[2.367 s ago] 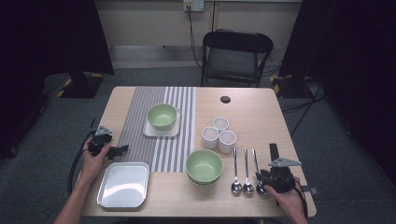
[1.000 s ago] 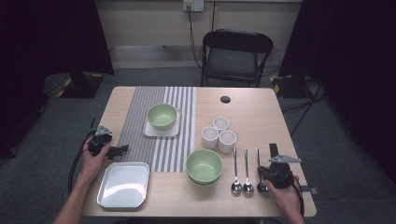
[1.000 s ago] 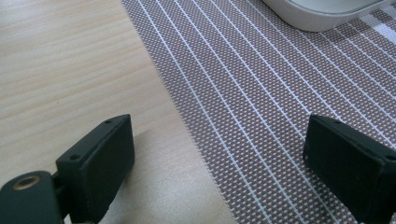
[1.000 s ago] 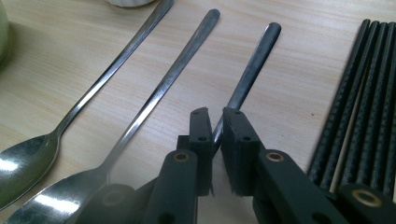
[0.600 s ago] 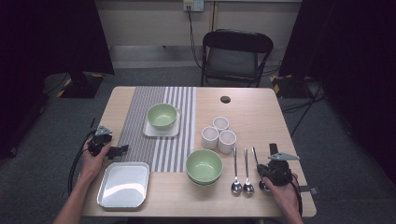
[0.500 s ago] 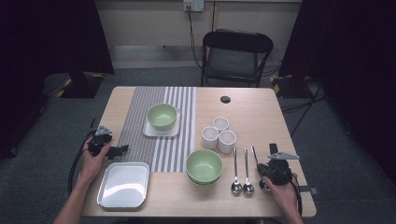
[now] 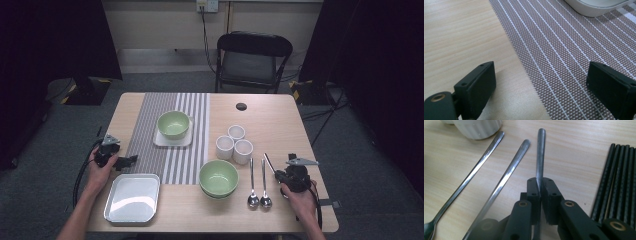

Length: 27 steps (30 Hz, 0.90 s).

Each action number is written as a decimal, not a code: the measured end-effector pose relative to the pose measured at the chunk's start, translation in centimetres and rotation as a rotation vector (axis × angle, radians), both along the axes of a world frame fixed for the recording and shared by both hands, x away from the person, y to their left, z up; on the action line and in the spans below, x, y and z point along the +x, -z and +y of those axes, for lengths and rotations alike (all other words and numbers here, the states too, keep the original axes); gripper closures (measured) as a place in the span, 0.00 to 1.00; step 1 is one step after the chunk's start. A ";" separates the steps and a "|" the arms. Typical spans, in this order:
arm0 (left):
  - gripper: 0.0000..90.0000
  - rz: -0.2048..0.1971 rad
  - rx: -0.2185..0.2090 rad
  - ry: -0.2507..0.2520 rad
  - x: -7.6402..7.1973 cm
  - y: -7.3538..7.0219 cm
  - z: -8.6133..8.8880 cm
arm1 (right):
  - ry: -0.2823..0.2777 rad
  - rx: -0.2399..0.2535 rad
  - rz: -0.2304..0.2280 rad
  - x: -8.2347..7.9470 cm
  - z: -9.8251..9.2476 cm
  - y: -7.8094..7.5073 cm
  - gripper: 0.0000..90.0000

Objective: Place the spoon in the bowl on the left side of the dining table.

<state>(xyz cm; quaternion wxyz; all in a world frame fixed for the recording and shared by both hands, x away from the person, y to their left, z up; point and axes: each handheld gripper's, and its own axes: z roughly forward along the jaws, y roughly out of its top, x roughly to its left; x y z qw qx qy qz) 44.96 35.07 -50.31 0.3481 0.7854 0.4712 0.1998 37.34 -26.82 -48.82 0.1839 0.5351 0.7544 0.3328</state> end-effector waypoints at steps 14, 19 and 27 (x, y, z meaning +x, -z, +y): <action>0.09 0.001 -0.003 -0.002 0.0 0.0 0.0 | 0.021 0.009 -0.002 1.3 -0.4 0.1 0.94; 0.09 0.002 -0.003 -0.002 0.0 0.0 0.0 | 0.033 0.009 -0.014 2.4 -0.4 0.1 0.94; 0.09 0.001 0.000 -0.003 0.0 0.0 0.0 | 0.032 0.050 -0.004 2.4 -1.0 0.2 0.89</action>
